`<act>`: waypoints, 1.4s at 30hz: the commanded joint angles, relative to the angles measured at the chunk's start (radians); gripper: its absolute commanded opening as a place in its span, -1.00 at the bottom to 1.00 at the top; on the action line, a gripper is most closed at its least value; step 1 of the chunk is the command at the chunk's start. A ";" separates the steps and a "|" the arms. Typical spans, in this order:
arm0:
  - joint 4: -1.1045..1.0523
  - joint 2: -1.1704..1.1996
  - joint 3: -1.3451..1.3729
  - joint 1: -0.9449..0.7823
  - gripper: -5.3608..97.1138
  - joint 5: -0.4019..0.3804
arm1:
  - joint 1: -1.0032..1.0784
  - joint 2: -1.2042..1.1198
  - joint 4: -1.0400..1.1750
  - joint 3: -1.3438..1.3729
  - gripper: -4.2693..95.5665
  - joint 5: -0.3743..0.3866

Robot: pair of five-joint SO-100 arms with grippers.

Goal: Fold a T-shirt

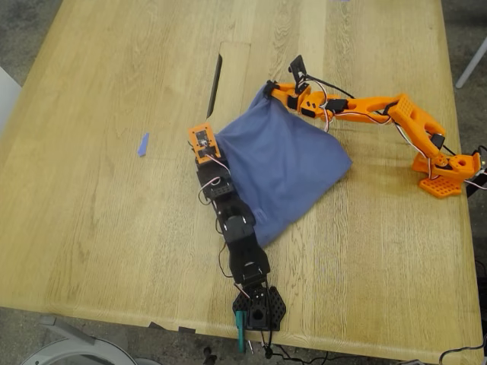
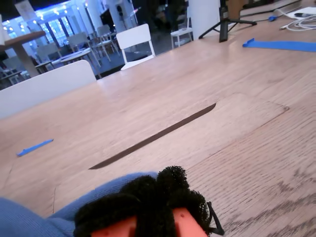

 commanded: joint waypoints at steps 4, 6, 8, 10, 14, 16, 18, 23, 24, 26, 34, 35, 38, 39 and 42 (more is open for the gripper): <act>-0.094 -0.067 -0.267 -0.060 -0.90 -0.012 | 0.066 -0.038 -0.077 -0.141 -0.92 0.014; -0.130 -0.077 -0.272 -0.066 -0.90 -0.012 | 0.074 -0.055 -0.104 -0.155 -0.92 0.018; -0.166 -0.080 -0.270 -0.072 -0.90 -0.012 | 0.077 -0.066 -0.137 -0.161 -0.92 0.023; -0.201 -0.081 -0.273 -0.074 -0.90 -0.011 | 0.074 -0.072 -0.163 -0.164 -0.92 0.032; -0.178 -0.048 -0.270 -0.064 -0.90 -0.014 | 0.055 -0.080 -0.175 -0.218 -0.92 0.035; -0.130 -0.017 -0.281 -0.054 -0.90 -0.014 | 0.051 -0.084 -0.153 -0.261 -0.92 0.032; -0.080 0.011 -0.299 -0.046 -0.90 -0.011 | 0.049 -0.084 -0.126 -0.304 -0.92 0.026; 0.075 0.086 -0.350 -0.035 -0.90 -0.008 | 0.063 -0.084 0.028 -0.454 -0.92 0.011; 0.114 0.104 -0.356 -0.031 -0.90 -0.008 | 0.064 -0.084 0.086 -0.491 -0.92 0.011; 0.212 0.153 -0.354 -0.021 -0.90 -0.011 | 0.066 -0.084 0.207 -0.572 -0.92 0.015; 0.541 0.339 -0.342 0.002 -0.90 -0.023 | 0.058 -0.089 0.681 -0.873 -0.92 0.025; 0.583 0.360 -0.342 0.002 -0.90 -0.023 | 0.058 -0.095 0.755 -0.916 -0.92 0.025; 0.726 0.425 -0.337 0.006 -0.90 -0.026 | 0.055 -0.107 0.954 -1.025 -0.92 0.023; 0.775 0.446 -0.337 0.009 -0.90 -0.026 | 0.052 -0.109 1.011 -1.052 -0.92 0.023; 0.910 0.505 -0.336 0.023 -0.90 -0.029 | 0.051 -0.071 1.187 -1.069 -0.92 0.029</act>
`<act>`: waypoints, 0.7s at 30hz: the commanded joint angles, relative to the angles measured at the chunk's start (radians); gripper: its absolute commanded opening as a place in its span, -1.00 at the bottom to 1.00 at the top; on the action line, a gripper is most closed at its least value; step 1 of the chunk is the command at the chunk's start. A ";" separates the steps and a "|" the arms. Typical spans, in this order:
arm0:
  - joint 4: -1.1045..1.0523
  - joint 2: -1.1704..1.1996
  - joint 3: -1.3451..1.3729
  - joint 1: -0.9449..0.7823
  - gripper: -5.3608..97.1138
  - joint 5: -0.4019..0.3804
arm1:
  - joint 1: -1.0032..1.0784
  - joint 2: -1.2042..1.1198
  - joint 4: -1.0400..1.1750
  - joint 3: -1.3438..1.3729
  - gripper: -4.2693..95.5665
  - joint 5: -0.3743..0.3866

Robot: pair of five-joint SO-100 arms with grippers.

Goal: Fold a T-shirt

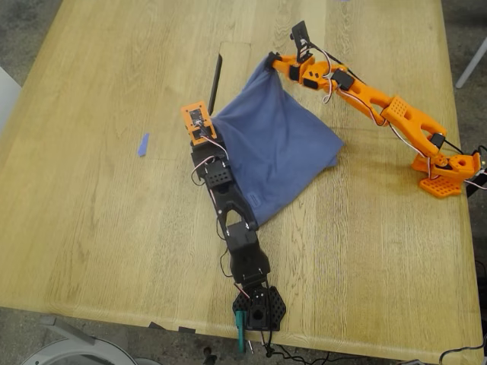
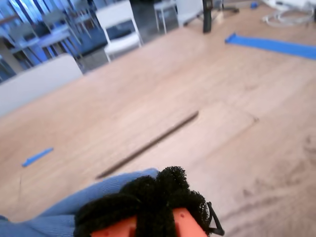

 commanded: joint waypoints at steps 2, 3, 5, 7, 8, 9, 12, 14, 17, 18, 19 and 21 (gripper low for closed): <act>0.189 0.242 -0.080 0.005 -0.90 -0.012 | 0.018 0.092 0.199 -0.074 -0.92 0.008; 0.219 0.258 -0.077 0.008 -0.90 -0.012 | 0.018 0.103 0.242 -0.074 -0.92 0.009; 0.285 0.287 -0.074 0.014 -0.90 -0.015 | 0.018 0.129 0.347 -0.074 -0.92 0.011; 0.354 0.310 -0.072 0.017 -0.90 -0.015 | 0.014 0.155 0.459 -0.074 -0.92 0.011; 0.383 0.321 -0.072 0.020 -0.90 -0.017 | 0.009 0.167 0.506 -0.074 -0.92 0.011; 0.416 0.331 -0.072 0.025 -0.90 -0.017 | 0.002 0.181 0.558 -0.074 -0.92 0.011; 0.518 0.365 -0.074 0.040 -0.89 -0.018 | -0.021 0.215 0.673 -0.074 -0.92 0.015; 0.560 0.385 -0.074 0.054 -0.89 -0.021 | -0.035 0.238 0.750 -0.074 -0.92 0.017; 0.624 0.416 -0.075 0.072 -0.89 -0.023 | -0.055 0.282 0.881 -0.074 -0.92 0.017; 0.650 0.428 -0.074 0.080 -0.90 -0.028 | -0.063 0.299 0.925 -0.074 -0.92 0.020; 0.673 0.442 -0.071 0.087 -0.90 -0.032 | -0.069 0.314 0.966 -0.074 -0.92 0.021; 0.699 0.469 -0.057 0.109 -0.90 -0.034 | -0.081 0.344 1.045 -0.074 -0.92 0.026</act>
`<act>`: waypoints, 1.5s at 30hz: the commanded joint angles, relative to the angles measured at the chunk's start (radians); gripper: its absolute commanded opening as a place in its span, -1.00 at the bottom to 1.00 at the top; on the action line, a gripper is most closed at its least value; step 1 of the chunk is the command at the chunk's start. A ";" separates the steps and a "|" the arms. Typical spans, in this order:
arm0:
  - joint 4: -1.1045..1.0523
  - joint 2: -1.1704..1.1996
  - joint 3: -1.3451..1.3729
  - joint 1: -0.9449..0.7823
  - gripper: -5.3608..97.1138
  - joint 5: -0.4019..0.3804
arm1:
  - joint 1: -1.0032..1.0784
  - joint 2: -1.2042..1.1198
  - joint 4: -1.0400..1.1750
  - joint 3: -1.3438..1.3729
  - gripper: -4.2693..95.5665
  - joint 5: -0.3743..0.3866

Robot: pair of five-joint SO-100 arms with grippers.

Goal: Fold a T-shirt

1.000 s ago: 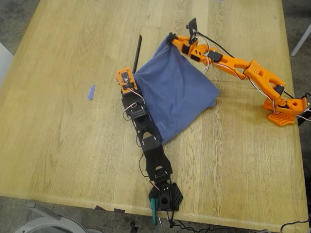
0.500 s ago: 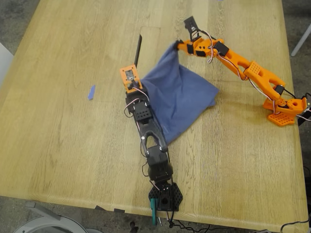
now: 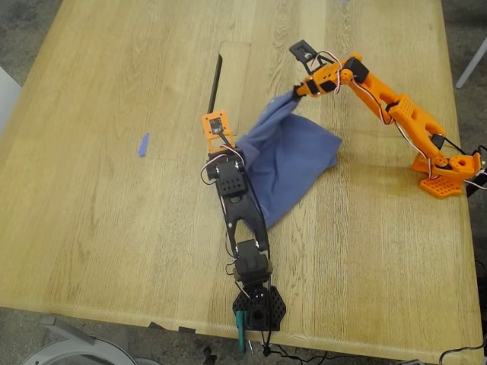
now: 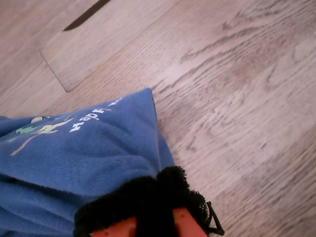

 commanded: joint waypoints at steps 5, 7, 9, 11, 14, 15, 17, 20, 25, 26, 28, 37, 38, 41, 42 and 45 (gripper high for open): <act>0.166 0.219 -0.054 0.067 -0.90 -0.018 | -0.015 0.216 0.109 0.097 -0.92 0.011; 0.224 0.239 -0.052 0.091 -0.90 -0.018 | -0.025 0.276 0.109 0.192 -0.92 0.014; 0.276 0.258 -0.051 0.110 -0.90 -0.020 | -0.038 0.328 0.109 0.278 -0.92 0.021; 0.328 0.276 -0.040 0.127 -0.90 -0.028 | -0.051 0.388 0.109 0.379 -0.92 0.028; 0.387 0.314 0.002 0.150 -0.90 -0.032 | -0.072 0.482 0.109 0.549 -0.92 0.034; 0.397 0.328 0.018 0.161 -0.90 -0.034 | -0.080 0.509 0.109 0.604 -0.92 0.034; 0.416 0.348 0.055 0.175 -0.90 -0.035 | -0.092 0.555 0.107 0.690 -0.92 0.034; 0.437 0.380 0.107 0.204 -0.90 -0.037 | -0.106 0.603 0.106 0.787 -0.92 0.032; 0.422 0.459 0.236 0.268 -0.90 -0.046 | -0.123 0.733 0.015 1.045 -0.92 0.037; 0.410 0.476 0.264 0.281 -0.90 -0.046 | -0.126 0.769 -0.014 1.114 -0.92 0.040; 0.379 0.508 0.318 0.308 -0.90 -0.046 | -0.132 0.842 -0.064 1.253 -0.92 0.041; 0.106 0.609 0.560 0.462 -0.90 -0.043 | -0.147 1.095 -0.348 1.753 -0.92 0.043; 0.063 0.621 0.597 0.482 -0.90 -0.043 | -0.150 1.111 -0.373 1.782 -0.92 0.044; -0.072 0.680 0.719 0.549 -0.90 -0.040 | -0.161 1.160 -0.453 1.879 -0.92 0.043; -0.118 0.706 0.767 0.574 -0.90 -0.041 | -0.167 1.180 -0.486 1.917 -0.92 0.035; -0.209 0.788 0.911 0.623 -0.90 -0.041 | -0.198 1.255 -0.548 2.031 -0.92 0.032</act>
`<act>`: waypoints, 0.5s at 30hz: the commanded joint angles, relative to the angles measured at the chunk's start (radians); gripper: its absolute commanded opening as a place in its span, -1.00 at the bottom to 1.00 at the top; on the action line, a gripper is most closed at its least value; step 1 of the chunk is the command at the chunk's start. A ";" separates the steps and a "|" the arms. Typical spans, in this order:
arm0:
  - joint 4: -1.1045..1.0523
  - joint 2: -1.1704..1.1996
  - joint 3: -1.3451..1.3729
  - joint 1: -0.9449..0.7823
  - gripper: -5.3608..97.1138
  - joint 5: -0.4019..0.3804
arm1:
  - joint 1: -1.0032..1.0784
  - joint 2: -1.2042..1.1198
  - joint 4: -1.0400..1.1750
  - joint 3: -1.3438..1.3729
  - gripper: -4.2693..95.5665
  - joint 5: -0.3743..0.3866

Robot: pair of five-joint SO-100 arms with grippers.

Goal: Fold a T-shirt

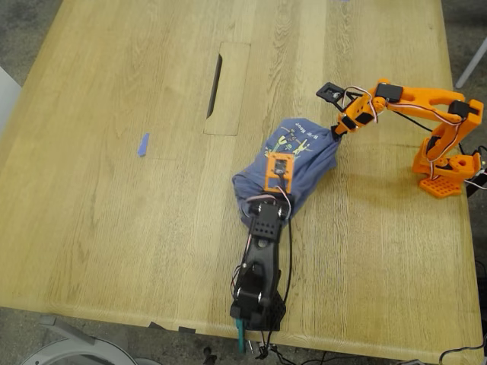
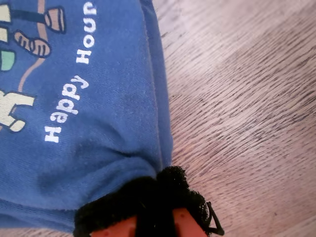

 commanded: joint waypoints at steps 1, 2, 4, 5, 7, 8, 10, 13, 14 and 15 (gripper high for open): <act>-0.112 0.133 0.118 0.048 -0.90 -0.003 | -0.029 0.109 -0.052 0.081 -0.92 -0.008; -0.127 0.164 0.163 0.049 -0.90 -0.002 | -0.041 0.135 -0.060 0.118 -0.92 -0.008; -0.178 0.227 0.253 0.049 -0.90 0.003 | -0.063 0.189 -0.081 0.193 -0.92 -0.005; -0.198 0.259 0.295 0.049 -0.90 0.008 | -0.072 0.212 -0.089 0.227 -0.92 -0.005; -0.238 0.327 0.374 0.058 -0.90 0.015 | -0.084 0.252 -0.118 0.291 -0.92 -0.006; -0.256 0.368 0.413 0.067 -0.90 0.023 | -0.094 0.267 -0.127 0.316 -0.92 -0.009; -0.272 0.466 0.488 0.091 -0.90 0.026 | -0.104 0.291 -0.163 0.367 -0.92 -0.020; -0.270 0.675 0.607 0.106 -0.89 0.023 | -0.117 0.319 -0.239 0.445 -0.92 -0.029; -0.252 0.753 0.643 0.098 -0.88 0.021 | -0.118 0.325 -0.265 0.472 -0.92 -0.031; -0.186 0.839 0.658 0.086 -0.83 0.017 | -0.118 0.330 -0.295 0.499 -0.92 -0.034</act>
